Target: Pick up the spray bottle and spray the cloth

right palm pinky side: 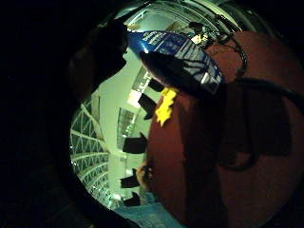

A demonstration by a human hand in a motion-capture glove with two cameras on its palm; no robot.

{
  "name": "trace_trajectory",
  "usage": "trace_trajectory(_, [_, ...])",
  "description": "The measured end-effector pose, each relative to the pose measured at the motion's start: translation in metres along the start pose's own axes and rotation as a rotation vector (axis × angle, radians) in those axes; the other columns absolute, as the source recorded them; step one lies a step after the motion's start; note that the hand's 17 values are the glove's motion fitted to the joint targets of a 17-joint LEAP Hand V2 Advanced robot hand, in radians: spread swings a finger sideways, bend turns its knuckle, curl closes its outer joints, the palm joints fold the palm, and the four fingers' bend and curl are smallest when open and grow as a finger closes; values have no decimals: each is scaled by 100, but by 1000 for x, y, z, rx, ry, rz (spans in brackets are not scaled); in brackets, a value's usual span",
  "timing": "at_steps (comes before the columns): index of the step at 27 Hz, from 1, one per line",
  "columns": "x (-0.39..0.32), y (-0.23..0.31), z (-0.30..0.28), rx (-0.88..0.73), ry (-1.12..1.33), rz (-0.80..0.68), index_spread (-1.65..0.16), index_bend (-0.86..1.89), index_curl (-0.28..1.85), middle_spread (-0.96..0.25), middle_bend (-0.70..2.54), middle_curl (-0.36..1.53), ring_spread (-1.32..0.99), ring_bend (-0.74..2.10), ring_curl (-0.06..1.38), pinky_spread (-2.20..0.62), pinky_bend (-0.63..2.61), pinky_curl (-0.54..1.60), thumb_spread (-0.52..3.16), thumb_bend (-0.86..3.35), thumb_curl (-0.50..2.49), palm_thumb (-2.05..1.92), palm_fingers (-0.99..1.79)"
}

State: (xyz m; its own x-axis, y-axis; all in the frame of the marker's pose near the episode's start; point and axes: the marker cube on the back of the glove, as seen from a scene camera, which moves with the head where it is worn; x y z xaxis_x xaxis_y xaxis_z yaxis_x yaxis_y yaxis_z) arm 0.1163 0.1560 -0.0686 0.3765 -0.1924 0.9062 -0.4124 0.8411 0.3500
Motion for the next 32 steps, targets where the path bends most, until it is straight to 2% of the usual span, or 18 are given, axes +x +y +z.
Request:
trace_trajectory(11, [10,-11,3,25,16,60,-37,14,27,1,23,37,8,28,30,19,31,33,112,-2,31,62,59])
trace_trajectory(17, [30,-32,-1,-52,45,-11,-36,13,27,1,22,37,8,28,30,19,31,34,112,-2,32,62,59])
trace_trajectory(22, [46,-65,4,15,76,-10,-36,13,27,1,22,38,8,28,30,20,30,34,112,-2,32,63,60])
trace_trajectory(27, [53,-92,14,9,118,94,-36,12,26,1,23,38,7,28,31,20,30,34,111,-2,32,63,61])
trace_trajectory(32, [60,-105,25,-2,178,94,-36,10,25,0,23,39,7,30,31,21,30,35,111,-3,32,61,61])
